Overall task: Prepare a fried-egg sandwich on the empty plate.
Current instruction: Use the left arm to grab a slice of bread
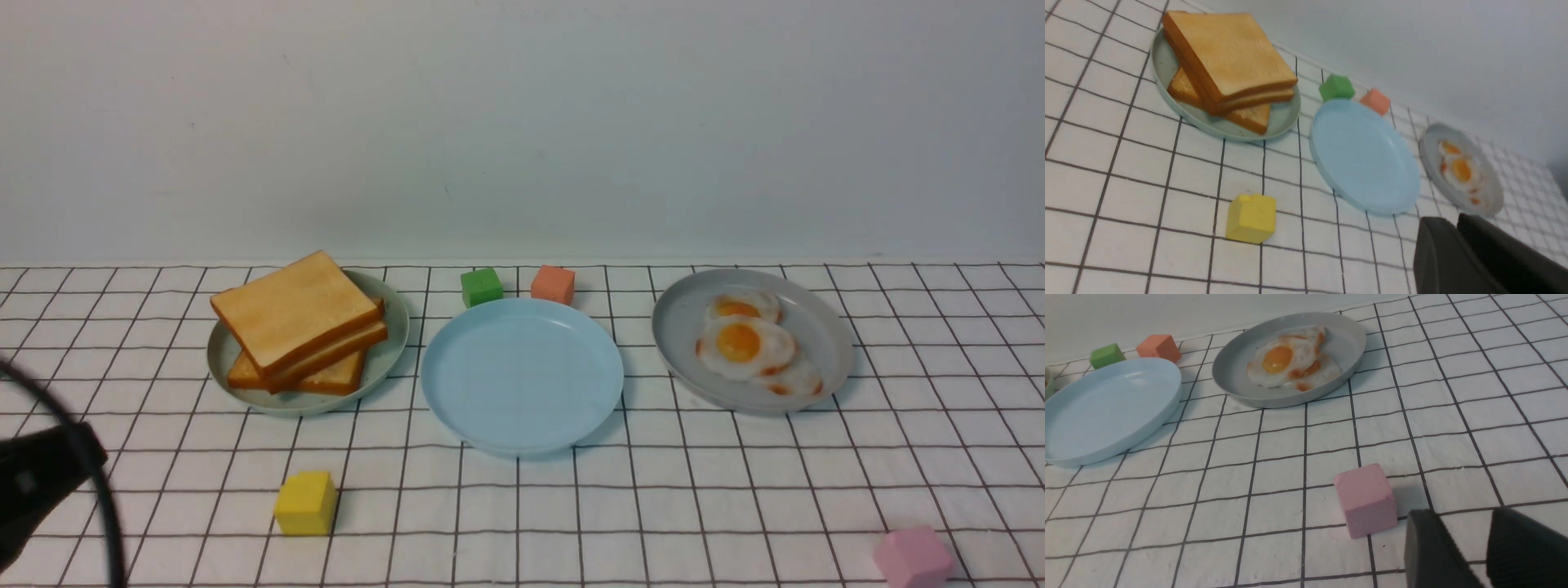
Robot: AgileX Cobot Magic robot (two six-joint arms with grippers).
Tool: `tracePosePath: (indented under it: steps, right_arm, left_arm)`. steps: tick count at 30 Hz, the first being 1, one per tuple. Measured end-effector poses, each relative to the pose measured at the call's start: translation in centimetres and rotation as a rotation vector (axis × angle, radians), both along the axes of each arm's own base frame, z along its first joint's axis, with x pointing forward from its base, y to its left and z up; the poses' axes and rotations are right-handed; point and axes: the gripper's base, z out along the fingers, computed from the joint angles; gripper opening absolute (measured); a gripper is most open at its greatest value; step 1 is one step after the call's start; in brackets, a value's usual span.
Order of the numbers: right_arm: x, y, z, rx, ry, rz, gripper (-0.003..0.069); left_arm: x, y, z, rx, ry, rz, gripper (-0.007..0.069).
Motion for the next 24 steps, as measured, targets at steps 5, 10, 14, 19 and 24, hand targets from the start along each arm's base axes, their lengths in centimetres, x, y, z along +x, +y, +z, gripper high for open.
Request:
tracePosePath:
  steps: [5,10,14,19,24]
  right_arm:
    - [0.0,0.0,0.0,-0.003,-0.006,0.000,0.0239]
    - [0.3,0.0,0.7,0.082,-0.095,-0.018,0.0239]
    - [0.5,0.1,2.2,0.335,-0.239,-0.049,0.0239]
    - [0.3,-0.1,3.9,0.510,-0.353,-0.063,0.0231]
    - [-0.3,0.7,9.6,0.403,-0.225,0.048,0.0132]
  left_arm:
    - [6.3,-0.4,0.9,-0.031,0.177,-0.050,0.0062]
    - [10.8,-0.8,-0.2,-0.004,0.248,-0.126,0.0068]
    - [12.9,-1.4,-0.6,0.147,0.246,-0.318,0.0050]
    - [14.0,-4.2,-0.1,0.284,0.225,-0.503,-0.0013]
    - [14.7,-6.7,0.4,0.452,0.245,-0.576,-0.0013]
